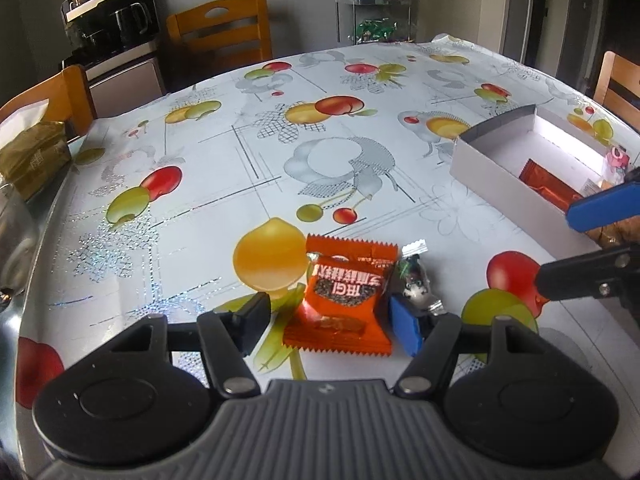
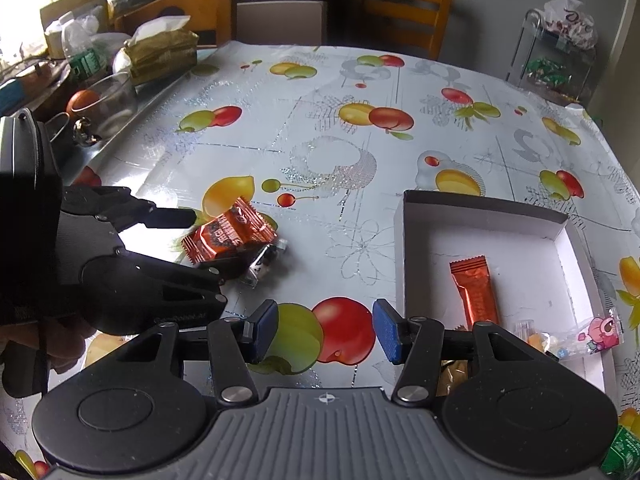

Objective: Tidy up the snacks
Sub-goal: 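Grasp the orange printed packet with the left tool while the right tool grasps the small clear-wrapped candy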

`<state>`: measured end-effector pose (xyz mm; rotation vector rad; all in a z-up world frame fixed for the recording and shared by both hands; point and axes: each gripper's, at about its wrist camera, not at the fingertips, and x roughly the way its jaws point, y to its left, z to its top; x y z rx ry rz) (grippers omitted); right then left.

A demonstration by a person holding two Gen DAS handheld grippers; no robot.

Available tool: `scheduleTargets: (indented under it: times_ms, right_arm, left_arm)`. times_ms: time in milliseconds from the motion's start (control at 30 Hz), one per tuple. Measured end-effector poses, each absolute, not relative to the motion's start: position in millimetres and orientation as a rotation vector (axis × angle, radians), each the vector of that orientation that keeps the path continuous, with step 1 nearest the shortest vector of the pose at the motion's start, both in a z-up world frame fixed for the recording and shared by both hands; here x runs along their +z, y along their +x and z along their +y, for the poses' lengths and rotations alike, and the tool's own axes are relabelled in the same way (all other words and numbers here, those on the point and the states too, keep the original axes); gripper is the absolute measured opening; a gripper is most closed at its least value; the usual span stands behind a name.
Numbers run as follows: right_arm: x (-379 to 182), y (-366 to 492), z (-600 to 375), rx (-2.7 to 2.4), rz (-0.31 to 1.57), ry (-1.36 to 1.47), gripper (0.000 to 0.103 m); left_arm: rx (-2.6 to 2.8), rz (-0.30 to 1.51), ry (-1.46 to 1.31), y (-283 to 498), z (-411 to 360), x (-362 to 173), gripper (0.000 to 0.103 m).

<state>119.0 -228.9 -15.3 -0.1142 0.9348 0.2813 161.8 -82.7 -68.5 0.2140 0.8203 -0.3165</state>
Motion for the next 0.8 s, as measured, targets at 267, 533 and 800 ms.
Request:
scheduleTargets:
  times_ms: [267,533,800]
  right_arm:
    - [-18.6,130.5,-219.3,0.284,0.935,-0.083,0.056]
    - [-23.8,139.7,-208.3,0.298,0.943,-0.051,0.057]
    - [-30.3,148.1,-194.8,0.308,0.946,-0.014,0.057]
  left_arm:
    - [-0.386,0.811,0.202,160.8,-84.3,-67.6,0.042]
    - [-0.326,0.816,0.135,151.3,-61.1,-61.3,0.039]
    - [-0.312,0.816,0.124,134.3,-49.5,-54.6,0.039]
